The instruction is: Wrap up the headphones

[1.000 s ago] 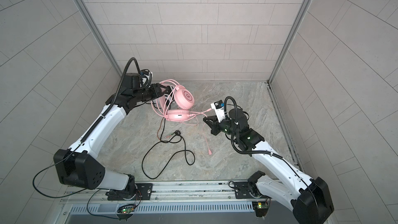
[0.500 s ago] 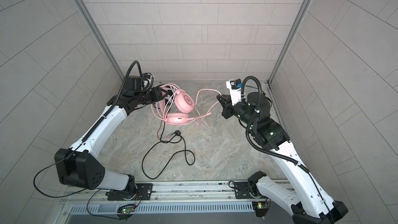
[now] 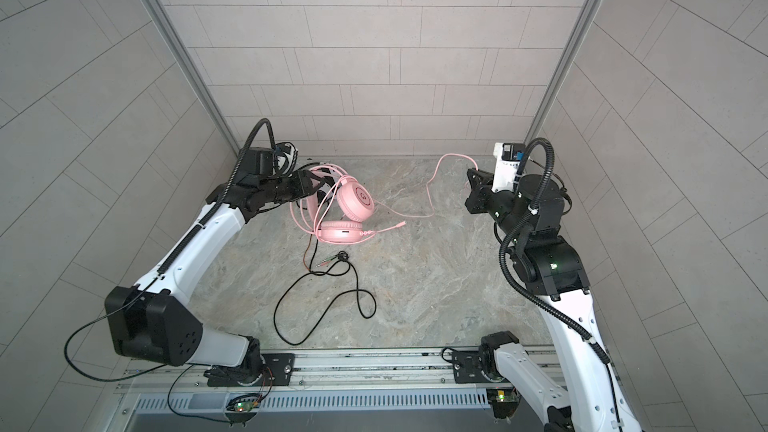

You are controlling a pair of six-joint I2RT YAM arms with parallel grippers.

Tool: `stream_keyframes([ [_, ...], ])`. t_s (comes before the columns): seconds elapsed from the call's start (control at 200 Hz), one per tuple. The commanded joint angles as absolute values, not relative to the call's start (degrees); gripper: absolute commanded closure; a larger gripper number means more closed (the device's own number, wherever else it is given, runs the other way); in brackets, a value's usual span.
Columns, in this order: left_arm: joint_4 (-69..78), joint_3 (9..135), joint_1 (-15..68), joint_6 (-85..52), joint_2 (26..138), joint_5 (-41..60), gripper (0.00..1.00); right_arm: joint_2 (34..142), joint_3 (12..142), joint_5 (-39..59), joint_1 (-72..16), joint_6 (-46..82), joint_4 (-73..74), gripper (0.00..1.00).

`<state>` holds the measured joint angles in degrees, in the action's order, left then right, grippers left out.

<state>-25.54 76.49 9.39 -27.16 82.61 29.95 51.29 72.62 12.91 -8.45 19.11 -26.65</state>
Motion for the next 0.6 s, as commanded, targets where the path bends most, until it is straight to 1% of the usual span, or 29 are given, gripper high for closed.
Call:
stream_keyframes([
  [0.0, -23.7, 78.6, 9.1, -29.3, 80.3, 32.5, 1.0, 53.4, 68.5, 13.2, -8.2, 20.6, -28.0, 0.98],
  [0.29, -24.4, 82.7, 9.2, -30.1, 80.5, 32.1, 1.0, 55.8, 53.8, 12.7, -8.3, 20.2, -23.7, 0.95],
  [0.365, -24.3, 84.3, 9.3, -31.0, 81.3, 32.0, 1.0, 56.6, 50.8, 13.8, -8.3, 20.5, -22.4, 0.92],
  [0.43, -24.4, 86.0, 9.4, -31.6, 82.0, 32.3, 1.0, 57.4, 48.7, 15.1, -8.3, 20.3, -21.2, 0.85],
  [0.475, -25.1, 87.4, 9.6, -31.7, 82.8, 32.5, 1.0, 57.7, 47.7, 15.6, -8.3, 20.0, -20.9, 0.79],
  [0.56, -28.5, 91.0, 10.0, -30.6, 84.4, 32.4, 1.0, 57.3, 46.6, 14.9, -8.3, 19.6, -20.2, 0.58],
  [0.595, -30.6, 92.9, 10.1, -29.9, 85.1, 32.2, 1.0, 56.9, 46.6, 14.1, -8.3, 19.5, -20.3, 0.51],
])
